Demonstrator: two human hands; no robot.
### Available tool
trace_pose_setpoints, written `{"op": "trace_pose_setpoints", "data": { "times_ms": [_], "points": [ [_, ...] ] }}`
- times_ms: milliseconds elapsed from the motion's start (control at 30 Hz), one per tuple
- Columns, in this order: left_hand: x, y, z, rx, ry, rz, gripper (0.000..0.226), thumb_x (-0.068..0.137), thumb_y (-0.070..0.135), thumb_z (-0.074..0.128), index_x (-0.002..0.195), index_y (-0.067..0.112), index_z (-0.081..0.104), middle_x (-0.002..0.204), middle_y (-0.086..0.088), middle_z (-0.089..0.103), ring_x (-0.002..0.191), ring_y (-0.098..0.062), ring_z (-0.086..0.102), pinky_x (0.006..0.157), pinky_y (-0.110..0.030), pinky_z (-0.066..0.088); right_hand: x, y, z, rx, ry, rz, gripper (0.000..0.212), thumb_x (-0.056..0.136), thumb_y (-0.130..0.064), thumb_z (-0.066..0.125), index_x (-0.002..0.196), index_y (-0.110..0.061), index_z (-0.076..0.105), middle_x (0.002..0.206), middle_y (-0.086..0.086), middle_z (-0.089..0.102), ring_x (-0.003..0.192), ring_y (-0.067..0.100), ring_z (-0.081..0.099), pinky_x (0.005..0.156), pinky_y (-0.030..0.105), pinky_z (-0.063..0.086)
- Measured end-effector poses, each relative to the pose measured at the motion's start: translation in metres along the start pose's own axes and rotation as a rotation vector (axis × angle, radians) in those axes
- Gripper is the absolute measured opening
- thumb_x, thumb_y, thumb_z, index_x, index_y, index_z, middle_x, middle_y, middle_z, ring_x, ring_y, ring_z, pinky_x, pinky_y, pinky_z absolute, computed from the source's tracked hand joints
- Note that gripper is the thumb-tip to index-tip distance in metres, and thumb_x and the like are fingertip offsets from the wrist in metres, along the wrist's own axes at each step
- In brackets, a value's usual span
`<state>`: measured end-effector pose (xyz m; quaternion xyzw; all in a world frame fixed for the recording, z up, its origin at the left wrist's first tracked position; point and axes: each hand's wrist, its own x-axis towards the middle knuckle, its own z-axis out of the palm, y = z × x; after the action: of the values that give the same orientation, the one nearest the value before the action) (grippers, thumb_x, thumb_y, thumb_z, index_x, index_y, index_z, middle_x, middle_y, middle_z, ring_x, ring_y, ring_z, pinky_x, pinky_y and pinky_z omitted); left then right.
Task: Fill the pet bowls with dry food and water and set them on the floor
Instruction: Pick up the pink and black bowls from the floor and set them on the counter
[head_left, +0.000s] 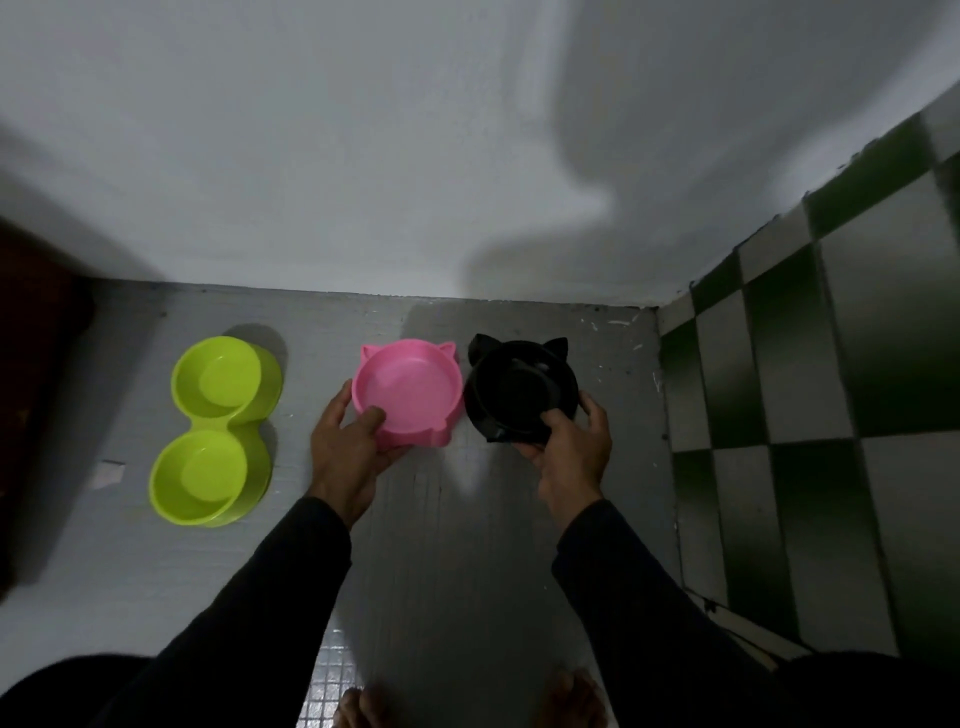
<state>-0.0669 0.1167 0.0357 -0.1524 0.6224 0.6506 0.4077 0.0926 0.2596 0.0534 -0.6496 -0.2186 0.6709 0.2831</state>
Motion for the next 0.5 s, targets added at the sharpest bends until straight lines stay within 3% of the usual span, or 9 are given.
{"op": "trace_pose_setpoints", "data": {
  "times_ms": [233, 500],
  "points": [
    [-0.074, 0.054, 0.012, -0.067, 0.011, -0.009, 0.067, 0.094, -0.007, 0.057, 0.151, 0.027, 0.047, 0.143, -0.018, 0.051, 0.119, -0.045, 0.061, 0.072, -0.047, 0.063, -0.074, -0.058, -0.005, -0.017, 0.024, -0.037, 0.067, 0.088, 0.008, 0.065, 0.141, -0.031, 0.053, 0.125, 0.007, 0.063, 0.109, 0.029, 0.067, 0.079, 0.049, 0.063],
    [-0.19, 0.151, 0.042, -0.058, 0.018, -0.003, 0.065, 0.095, -0.006, 0.054, 0.148, 0.03, 0.048, 0.128, -0.008, 0.061, 0.111, -0.036, 0.067, 0.068, -0.042, 0.063, -0.185, -0.148, -0.008, 0.031, 0.006, -0.007, 0.066, 0.09, 0.008, 0.063, 0.139, -0.035, 0.052, 0.128, 0.008, 0.06, 0.114, 0.034, 0.063, 0.075, 0.046, 0.064]
  ]
}}
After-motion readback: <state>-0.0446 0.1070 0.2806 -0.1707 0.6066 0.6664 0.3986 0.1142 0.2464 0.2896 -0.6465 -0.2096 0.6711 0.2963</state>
